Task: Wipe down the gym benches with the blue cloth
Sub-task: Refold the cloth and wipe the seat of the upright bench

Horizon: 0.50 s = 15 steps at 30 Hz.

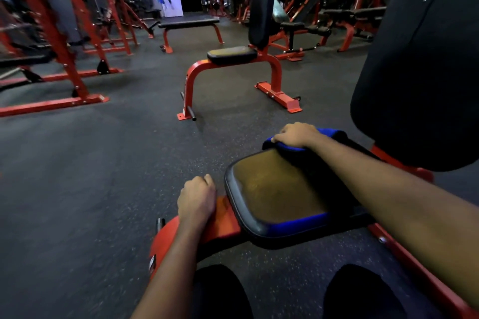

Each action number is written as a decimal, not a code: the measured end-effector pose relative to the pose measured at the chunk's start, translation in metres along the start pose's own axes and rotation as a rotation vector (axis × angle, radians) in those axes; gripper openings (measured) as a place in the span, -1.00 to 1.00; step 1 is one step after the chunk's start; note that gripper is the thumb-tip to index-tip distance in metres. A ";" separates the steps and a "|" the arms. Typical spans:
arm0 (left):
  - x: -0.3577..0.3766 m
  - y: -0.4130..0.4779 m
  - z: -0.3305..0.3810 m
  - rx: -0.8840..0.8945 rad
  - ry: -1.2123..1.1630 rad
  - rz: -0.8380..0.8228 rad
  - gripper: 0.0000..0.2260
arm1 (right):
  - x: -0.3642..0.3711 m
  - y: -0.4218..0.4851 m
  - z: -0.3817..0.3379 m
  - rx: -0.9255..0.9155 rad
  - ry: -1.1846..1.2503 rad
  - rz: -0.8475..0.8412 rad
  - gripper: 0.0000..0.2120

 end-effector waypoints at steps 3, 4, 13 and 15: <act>-0.010 0.006 -0.022 -0.069 0.037 -0.008 -0.59 | 0.002 0.005 -0.027 0.007 -0.084 -0.028 -0.43; -0.012 0.009 -0.030 -0.078 0.061 -0.019 -0.60 | 0.006 0.006 -0.045 -0.051 -0.081 -0.026 -0.45; 0.007 0.027 -0.075 -0.128 0.097 -0.152 -0.59 | 0.007 0.003 -0.049 -0.055 -0.034 -0.016 -0.46; 0.011 0.029 -0.077 -0.116 0.094 -0.173 -0.59 | 0.014 0.008 -0.076 -0.093 -0.072 -0.032 -0.43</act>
Point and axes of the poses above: each hand's wrist, its own y-axis towards the middle knuckle, its own x-axis out of the palm, z = x × y, the point moved 7 cm from there along y, towards the middle knuckle, and after that the axes turned 15 degrees about -x, right-handed, at the moved point
